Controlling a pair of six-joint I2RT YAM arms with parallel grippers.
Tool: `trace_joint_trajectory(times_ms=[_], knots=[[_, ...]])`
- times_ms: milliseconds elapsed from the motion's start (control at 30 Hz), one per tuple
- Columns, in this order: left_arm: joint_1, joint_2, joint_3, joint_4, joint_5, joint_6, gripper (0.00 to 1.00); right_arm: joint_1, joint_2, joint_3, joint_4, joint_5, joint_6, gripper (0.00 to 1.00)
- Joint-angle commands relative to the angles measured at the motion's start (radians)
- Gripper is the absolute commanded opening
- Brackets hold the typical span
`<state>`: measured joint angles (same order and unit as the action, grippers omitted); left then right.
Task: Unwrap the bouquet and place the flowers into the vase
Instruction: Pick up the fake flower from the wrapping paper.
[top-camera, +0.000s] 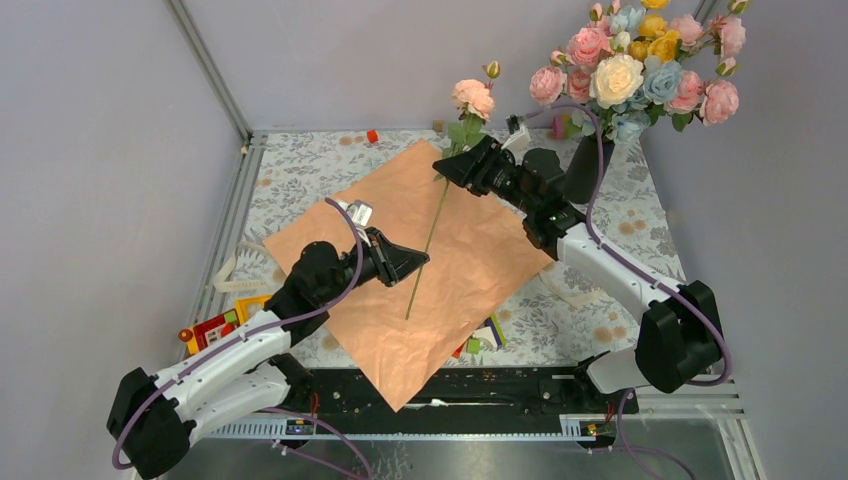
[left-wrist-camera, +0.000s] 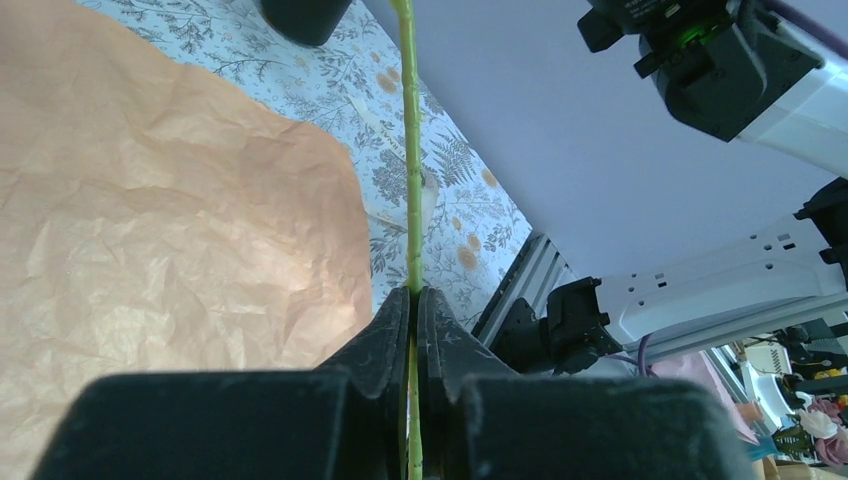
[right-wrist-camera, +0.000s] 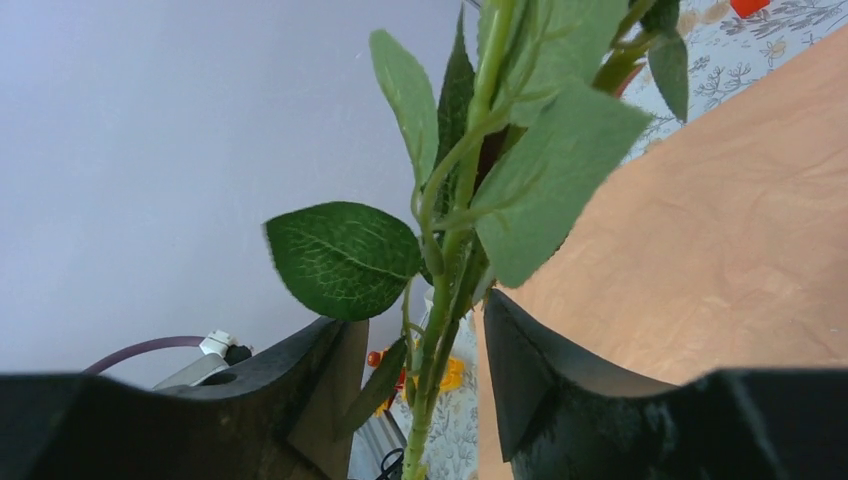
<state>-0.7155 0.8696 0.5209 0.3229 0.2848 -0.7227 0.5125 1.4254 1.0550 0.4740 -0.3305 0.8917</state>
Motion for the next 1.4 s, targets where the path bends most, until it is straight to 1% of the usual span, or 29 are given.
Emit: trace_joint_trajectory(times_ms=[0, 100, 133, 200, 267, 333, 433, 467, 500, 533, 567, 600, 633, 700, 733, 833, 900, 967, 1033, 1133, 1200, 1267, 1300, 1367], knots=[[-0.005, -0.023, -0.005, 0.023, 0.002, 0.035, 0.0, 0.012, 0.007, 0.062, -0.014, 0.027, 0.004, 0.49], [-0.005, -0.017, -0.003, 0.018, 0.012, 0.042, 0.0, 0.012, 0.014, 0.063, -0.006, 0.029, 0.006, 0.43], [-0.005, -0.015, 0.0, 0.016, 0.015, 0.045, 0.0, 0.012, 0.014, 0.063, -0.003, 0.027, 0.006, 0.38], [-0.005, -0.009, 0.002, 0.006, 0.017, 0.05, 0.0, 0.012, 0.014, 0.063, 0.007, 0.024, 0.005, 0.25], [-0.005, -0.008, 0.005, -0.007, 0.006, 0.052, 0.0, 0.012, 0.01, 0.061, 0.009, 0.027, -0.004, 0.09], [-0.005, -0.01, 0.009, -0.016, -0.006, 0.054, 0.0, 0.012, -0.001, 0.055, 0.008, 0.033, -0.019, 0.0], [-0.005, -0.004, 0.024, -0.049, -0.028, 0.06, 0.0, 0.012, -0.022, 0.043, 0.012, 0.036, -0.052, 0.0], [-0.005, 0.0, 0.033, -0.06, -0.033, 0.063, 0.03, 0.012, -0.03, 0.038, 0.015, 0.036, -0.064, 0.0], [-0.005, 0.006, 0.041, -0.075, -0.038, 0.066, 0.11, 0.013, -0.039, 0.033, 0.016, 0.036, -0.077, 0.0], [-0.005, 0.01, 0.053, -0.097, -0.054, 0.073, 0.27, 0.014, -0.051, 0.027, 0.017, 0.036, -0.092, 0.0], [-0.006, 0.015, 0.065, -0.123, -0.074, 0.081, 0.47, 0.016, -0.063, 0.022, 0.017, 0.036, -0.108, 0.0], [-0.006, 0.019, 0.075, -0.145, -0.099, 0.093, 0.62, 0.017, -0.077, 0.016, 0.016, 0.037, -0.127, 0.0], [-0.005, 0.021, 0.084, -0.161, -0.116, 0.109, 0.74, 0.02, -0.092, 0.01, 0.013, 0.038, -0.15, 0.0], [-0.004, 0.021, 0.105, -0.21, -0.159, 0.135, 0.92, 0.031, -0.138, 0.004, -0.012, 0.053, -0.212, 0.0], [-0.003, 0.02, 0.118, -0.23, -0.179, 0.151, 0.98, 0.041, -0.161, 0.005, -0.035, 0.069, -0.25, 0.0], [0.017, 0.028, 0.167, -0.308, -0.213, 0.198, 0.99, 0.072, -0.238, 0.028, -0.134, 0.14, -0.392, 0.0], [0.058, 0.04, 0.202, -0.355, -0.202, 0.203, 0.99, 0.076, -0.285, 0.052, -0.202, 0.194, -0.481, 0.0], [0.121, 0.047, 0.225, -0.386, -0.163, 0.205, 0.99, 0.077, -0.326, 0.08, -0.285, 0.26, -0.557, 0.0], [0.186, 0.047, 0.259, -0.437, -0.139, 0.245, 0.99, 0.074, -0.381, 0.096, -0.318, 0.348, -0.638, 0.0], [0.263, 0.041, 0.34, -0.584, -0.195, 0.346, 0.99, 0.074, -0.467, 0.111, -0.323, 0.436, -0.77, 0.0], [0.332, 0.034, 0.376, -0.639, -0.205, 0.395, 0.99, 0.067, -0.496, 0.195, -0.383, 0.494, -0.871, 0.0], [0.418, 0.028, 0.397, -0.669, -0.183, 0.419, 0.99, 0.037, -0.501, 0.272, -0.429, 0.531, -0.962, 0.0], [0.463, 0.029, 0.405, -0.681, -0.169, 0.42, 0.99, -0.001, -0.504, 0.306, -0.438, 0.532, -0.988, 0.0], [0.539, 0.031, 0.408, -0.69, -0.135, 0.418, 0.99, -0.094, -0.491, 0.391, -0.465, 0.506, -0.99, 0.0]])
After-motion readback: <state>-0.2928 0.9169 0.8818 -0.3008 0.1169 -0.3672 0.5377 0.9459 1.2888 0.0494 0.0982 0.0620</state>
